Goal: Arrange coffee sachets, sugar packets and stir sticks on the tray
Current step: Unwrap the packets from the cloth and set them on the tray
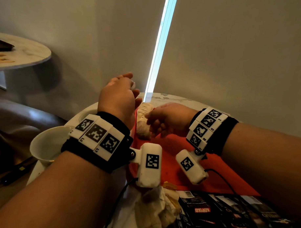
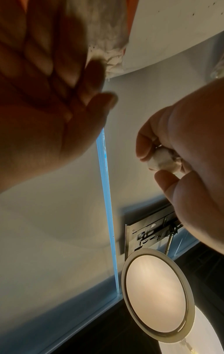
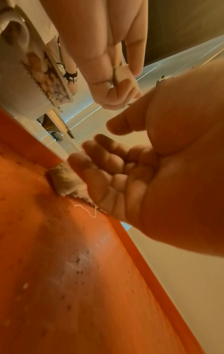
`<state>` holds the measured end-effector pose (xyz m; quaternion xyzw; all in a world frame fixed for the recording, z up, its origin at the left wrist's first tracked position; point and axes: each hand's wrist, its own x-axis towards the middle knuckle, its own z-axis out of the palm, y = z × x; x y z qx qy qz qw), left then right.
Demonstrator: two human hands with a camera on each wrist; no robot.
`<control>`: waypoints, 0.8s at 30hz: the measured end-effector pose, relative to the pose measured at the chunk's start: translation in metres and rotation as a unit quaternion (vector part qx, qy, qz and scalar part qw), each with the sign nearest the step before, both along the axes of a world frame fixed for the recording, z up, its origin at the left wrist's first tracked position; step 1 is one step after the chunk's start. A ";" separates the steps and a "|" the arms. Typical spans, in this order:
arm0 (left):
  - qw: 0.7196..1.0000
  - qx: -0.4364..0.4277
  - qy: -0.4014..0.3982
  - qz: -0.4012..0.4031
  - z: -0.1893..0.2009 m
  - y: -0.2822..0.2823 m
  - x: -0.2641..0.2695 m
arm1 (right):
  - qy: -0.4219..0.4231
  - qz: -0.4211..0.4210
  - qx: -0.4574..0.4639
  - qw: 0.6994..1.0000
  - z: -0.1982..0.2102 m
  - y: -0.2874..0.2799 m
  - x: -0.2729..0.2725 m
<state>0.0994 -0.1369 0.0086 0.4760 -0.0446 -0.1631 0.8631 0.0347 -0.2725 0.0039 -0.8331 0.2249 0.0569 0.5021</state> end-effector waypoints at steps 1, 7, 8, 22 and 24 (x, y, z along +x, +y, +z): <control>1.000 -0.006 0.003 -0.001 0.000 0.000 -0.002 | 0.017 0.014 0.012 1.000 -0.001 0.003 0.000; 1.000 -0.016 0.016 -0.008 0.002 0.001 -0.005 | 0.044 0.011 0.043 0.998 -0.011 0.010 0.008; 1.000 -0.013 0.015 -0.006 0.002 0.001 -0.004 | 0.043 0.008 0.042 0.998 -0.011 0.010 0.009; 0.999 -0.004 -0.037 -0.021 -0.002 0.001 -0.007 | -0.089 -0.025 0.012 0.996 0.003 -0.007 -0.004; 0.999 -0.006 -0.047 -0.027 -0.003 0.002 -0.008 | -0.135 -0.042 0.022 0.990 0.009 -0.012 -0.006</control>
